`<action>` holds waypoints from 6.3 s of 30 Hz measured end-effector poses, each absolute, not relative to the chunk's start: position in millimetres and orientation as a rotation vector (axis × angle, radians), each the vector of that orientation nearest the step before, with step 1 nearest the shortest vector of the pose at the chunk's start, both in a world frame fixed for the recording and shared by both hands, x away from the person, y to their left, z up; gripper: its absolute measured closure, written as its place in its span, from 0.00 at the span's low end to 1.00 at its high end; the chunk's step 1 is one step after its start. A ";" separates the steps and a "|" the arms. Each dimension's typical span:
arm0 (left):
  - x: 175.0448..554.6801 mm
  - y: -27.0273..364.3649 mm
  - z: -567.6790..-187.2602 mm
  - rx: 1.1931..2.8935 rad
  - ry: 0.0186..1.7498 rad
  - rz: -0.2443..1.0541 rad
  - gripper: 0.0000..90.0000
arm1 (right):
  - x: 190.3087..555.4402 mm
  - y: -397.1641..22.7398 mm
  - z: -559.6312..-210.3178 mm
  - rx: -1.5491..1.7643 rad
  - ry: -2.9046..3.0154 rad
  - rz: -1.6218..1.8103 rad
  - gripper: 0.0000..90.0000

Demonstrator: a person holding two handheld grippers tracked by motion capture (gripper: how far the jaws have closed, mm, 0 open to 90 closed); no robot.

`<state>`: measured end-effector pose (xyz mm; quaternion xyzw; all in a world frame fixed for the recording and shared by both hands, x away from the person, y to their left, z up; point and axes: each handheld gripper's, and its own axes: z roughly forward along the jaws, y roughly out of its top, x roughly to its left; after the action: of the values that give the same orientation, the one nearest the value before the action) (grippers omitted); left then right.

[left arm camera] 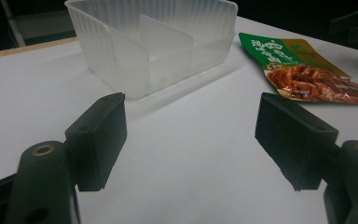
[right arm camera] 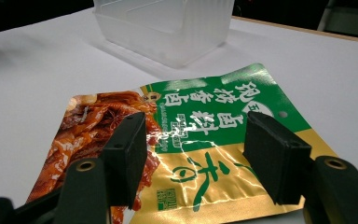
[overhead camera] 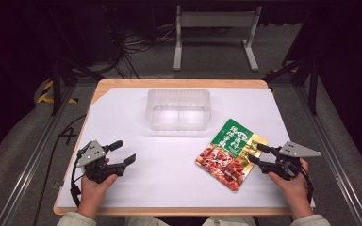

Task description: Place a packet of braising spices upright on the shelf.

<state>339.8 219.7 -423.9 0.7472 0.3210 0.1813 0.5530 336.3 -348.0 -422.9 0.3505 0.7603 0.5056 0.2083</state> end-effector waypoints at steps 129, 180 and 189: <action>339.9 218.3 -425.5 1.781 0.769 0.430 0.28 | 372.1 -369.2 -388.4 1.313 2.081 1.459 1.00; 340.5 219.0 -426.5 1.782 0.782 0.435 0.28 | 355.3 -308.4 -241.4 0.953 2.016 1.625 1.00; 339.2 220.2 -426.5 1.785 0.785 0.436 0.28 | 376.1 -297.9 -223.4 0.917 1.995 1.598 1.00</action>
<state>339.2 220.2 -426.5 0.7512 0.3304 0.1834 0.5412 376.1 -297.9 -223.4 0.3300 0.7180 0.5751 0.2116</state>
